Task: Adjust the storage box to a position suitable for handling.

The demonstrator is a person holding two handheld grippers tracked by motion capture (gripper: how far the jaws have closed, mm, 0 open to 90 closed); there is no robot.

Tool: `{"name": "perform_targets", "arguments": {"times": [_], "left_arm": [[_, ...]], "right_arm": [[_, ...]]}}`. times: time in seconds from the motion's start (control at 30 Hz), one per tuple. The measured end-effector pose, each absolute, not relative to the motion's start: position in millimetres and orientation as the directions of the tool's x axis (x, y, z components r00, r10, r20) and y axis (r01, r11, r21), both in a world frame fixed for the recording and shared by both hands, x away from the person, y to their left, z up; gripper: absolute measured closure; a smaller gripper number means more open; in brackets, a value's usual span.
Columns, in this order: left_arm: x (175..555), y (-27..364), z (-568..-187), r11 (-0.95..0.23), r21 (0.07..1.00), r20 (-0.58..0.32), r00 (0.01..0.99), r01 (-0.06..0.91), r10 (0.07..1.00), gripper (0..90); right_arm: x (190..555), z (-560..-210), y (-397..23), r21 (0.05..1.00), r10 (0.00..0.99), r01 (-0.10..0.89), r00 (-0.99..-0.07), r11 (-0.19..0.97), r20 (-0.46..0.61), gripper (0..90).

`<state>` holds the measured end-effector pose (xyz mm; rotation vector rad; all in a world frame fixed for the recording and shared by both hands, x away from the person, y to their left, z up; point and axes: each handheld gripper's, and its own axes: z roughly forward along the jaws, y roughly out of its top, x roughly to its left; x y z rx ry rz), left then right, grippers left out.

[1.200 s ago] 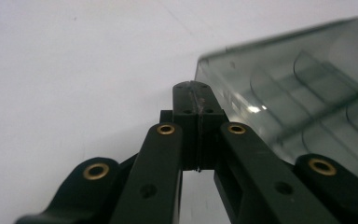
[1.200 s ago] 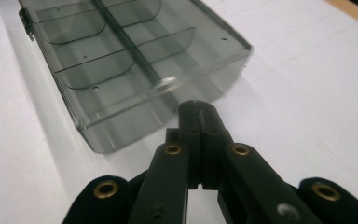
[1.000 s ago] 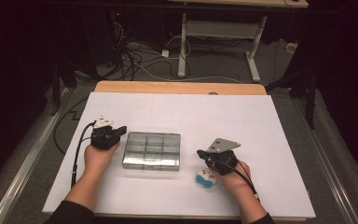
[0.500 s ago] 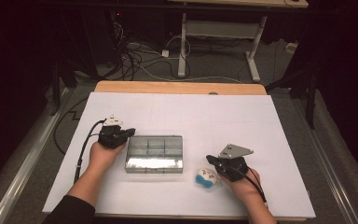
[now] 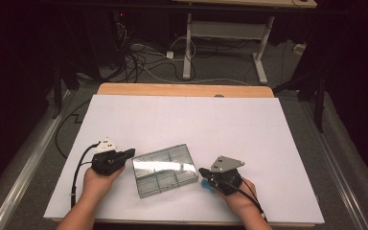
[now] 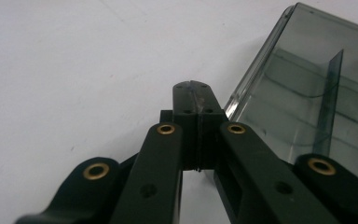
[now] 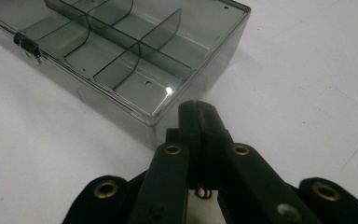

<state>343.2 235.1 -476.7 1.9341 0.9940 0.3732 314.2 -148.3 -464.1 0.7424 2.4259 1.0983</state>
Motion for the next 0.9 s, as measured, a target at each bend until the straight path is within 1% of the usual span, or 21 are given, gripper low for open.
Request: {"name": "perform_targets", "arguments": {"times": [0.17, 0.3, 0.5, 0.9], "left_arm": [[320.9, 240.3, -480.6, -0.286, 0.814, -0.122, 0.629, 0.506, 0.768, 87.9], [310.0, 242.0, -484.2, -0.298, 0.802, -0.125, 0.633, 0.517, 0.764, 87.8], [308.8, 246.1, -487.1, -0.278, 0.799, -0.142, 0.616, 0.534, 0.775, 87.8], [308.3, 245.9, -488.2, -0.287, 0.793, -0.134, 0.613, 0.537, 0.778, 87.8]], "right_arm": [[316.1, -467.6, -144.2, 0.758, 0.595, 0.314, -0.795, 0.572, -0.120, 90.0], [316.1, -467.0, -143.0, 0.755, 0.590, 0.307, -0.797, 0.580, -0.129, 90.0], [313.3, -466.1, -140.7, 0.750, 0.577, 0.308, -0.808, 0.585, -0.119, 90.0], [294.4, -466.9, -123.2, 0.740, 0.524, 0.270, -0.842, 0.615, -0.128, 90.0]]}}
